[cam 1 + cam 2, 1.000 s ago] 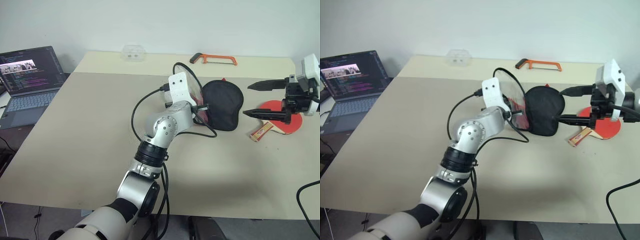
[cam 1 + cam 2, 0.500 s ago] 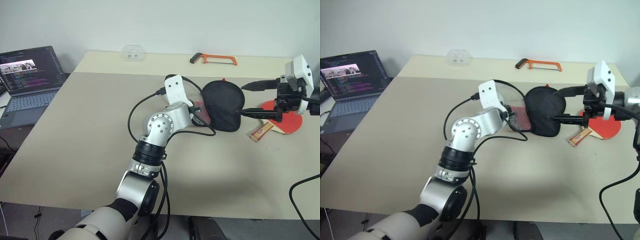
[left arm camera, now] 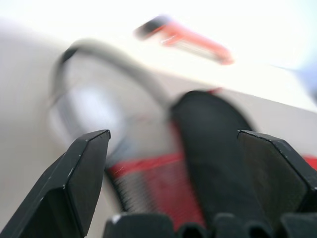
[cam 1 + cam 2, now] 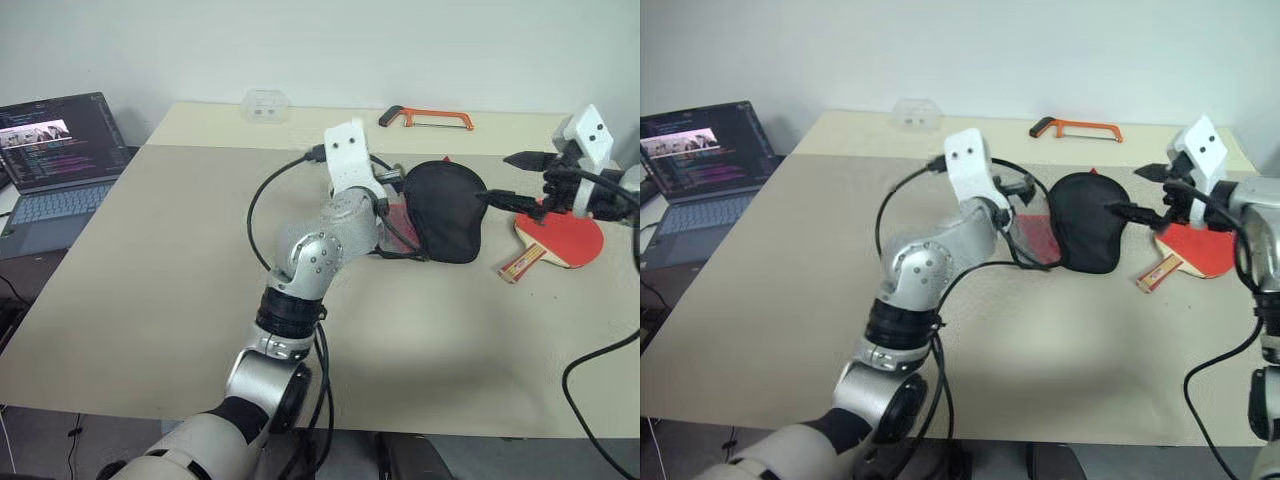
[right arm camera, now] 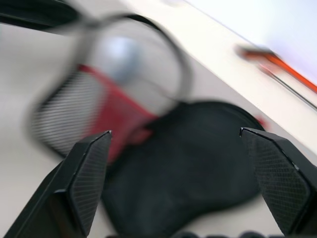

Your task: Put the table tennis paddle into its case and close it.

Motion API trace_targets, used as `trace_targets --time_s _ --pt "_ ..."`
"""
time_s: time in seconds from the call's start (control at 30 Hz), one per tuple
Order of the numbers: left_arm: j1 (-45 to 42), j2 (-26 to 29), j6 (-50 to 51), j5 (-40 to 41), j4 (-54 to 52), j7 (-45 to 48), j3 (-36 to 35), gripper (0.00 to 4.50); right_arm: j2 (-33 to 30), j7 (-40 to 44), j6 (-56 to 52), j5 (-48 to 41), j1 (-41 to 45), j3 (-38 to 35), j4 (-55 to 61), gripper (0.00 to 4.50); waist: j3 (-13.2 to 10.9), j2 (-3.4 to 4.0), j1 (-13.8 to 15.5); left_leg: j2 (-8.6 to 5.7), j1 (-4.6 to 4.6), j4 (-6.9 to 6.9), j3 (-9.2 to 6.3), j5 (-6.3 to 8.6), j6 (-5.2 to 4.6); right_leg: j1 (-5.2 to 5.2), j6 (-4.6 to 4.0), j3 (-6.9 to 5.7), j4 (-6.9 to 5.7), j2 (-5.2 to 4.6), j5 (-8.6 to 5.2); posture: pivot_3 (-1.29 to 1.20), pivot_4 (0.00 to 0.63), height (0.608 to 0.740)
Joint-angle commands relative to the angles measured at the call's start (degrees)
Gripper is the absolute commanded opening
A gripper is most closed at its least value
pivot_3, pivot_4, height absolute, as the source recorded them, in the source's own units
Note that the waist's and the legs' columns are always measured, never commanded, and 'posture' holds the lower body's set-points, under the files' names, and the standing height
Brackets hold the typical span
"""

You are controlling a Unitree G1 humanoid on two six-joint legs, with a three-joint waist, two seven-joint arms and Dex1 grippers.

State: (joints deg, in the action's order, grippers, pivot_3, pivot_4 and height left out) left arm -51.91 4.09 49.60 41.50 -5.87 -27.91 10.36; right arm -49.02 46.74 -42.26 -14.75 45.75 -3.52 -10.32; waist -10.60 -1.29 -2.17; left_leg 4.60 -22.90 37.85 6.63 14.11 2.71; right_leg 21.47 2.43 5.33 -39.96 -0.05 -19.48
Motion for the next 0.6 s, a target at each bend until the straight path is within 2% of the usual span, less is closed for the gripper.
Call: trace_targets --time_s 0.03,0.13,0.2,0.27,0.43,0.5,0.6 --pt "2.63 8.59 0.94 -2.53 -4.33 14.26 0.68 4.45 2.27 -15.58 -8.58 3.62 2.07 -6.46 0.36 4.50 0.01 0.02 -0.17 0.02 0.00 0.00 -0.01 -0.03 0.05 0.04 -0.01 0.00 -0.03 0.02 0.00 0.00 0.150 0.740" --pt "5.23 17.46 -0.81 -3.15 -6.14 29.41 1.52 4.45 6.50 -31.75 -12.85 7.64 3.70 -13.86 0.58 4.50 0.01 0.03 -0.22 0.03 -0.08 0.00 0.00 -0.05 0.08 0.19 -0.02 -0.01 -0.13 0.00 0.00 0.00 0.150 0.740" --pt "6.69 21.54 -1.87 -2.91 -7.31 38.15 1.20 4.45 8.20 -36.61 -15.91 8.85 3.30 -16.32 3.24 4.50 0.01 0.03 -0.12 0.02 -0.16 0.01 0.06 -0.05 0.08 0.28 -0.01 -0.03 -0.11 -0.02 0.00 0.00 0.150 0.740" --pt "8.15 26.06 -2.52 -0.44 -7.95 48.04 -2.02 4.45 12.12 -42.00 -22.80 9.68 3.23 -19.33 7.35 4.50 0.01 0.03 -0.09 0.04 -0.21 -0.04 0.11 -0.05 0.08 0.34 -0.01 -0.09 -0.05 -0.02 0.00 0.00 0.150 0.740" --pt "12.80 38.26 -10.25 -0.87 -8.28 72.07 -5.90 4.45 24.53 -54.56 -31.35 13.28 2.92 -26.80 15.68 4.50 0.02 0.04 -1.04 0.12 -0.32 -0.06 0.28 -0.05 0.10 0.71 -0.01 0.04 -0.30 0.05 0.00 0.00 0.150 0.740" --pt "14.07 41.51 -11.92 -1.38 -7.38 77.73 -7.05 4.45 28.30 -57.97 -33.72 14.34 3.33 -30.23 16.97 4.50 0.02 0.04 -1.14 0.09 -0.34 -0.04 0.31 -0.05 0.10 0.76 -0.01 0.09 -0.40 0.05 0.00 0.00 0.150 0.740" --pt "14.60 43.21 -12.68 -2.13 -5.38 80.67 -8.87 4.45 31.41 -59.72 -34.33 14.36 3.41 -32.86 16.75 4.50 0.02 0.03 -1.02 0.05 -0.36 0.01 0.31 -0.05 0.09 0.78 -0.01 0.09 -0.40 0.03 0.00 0.00 0.150 0.740"
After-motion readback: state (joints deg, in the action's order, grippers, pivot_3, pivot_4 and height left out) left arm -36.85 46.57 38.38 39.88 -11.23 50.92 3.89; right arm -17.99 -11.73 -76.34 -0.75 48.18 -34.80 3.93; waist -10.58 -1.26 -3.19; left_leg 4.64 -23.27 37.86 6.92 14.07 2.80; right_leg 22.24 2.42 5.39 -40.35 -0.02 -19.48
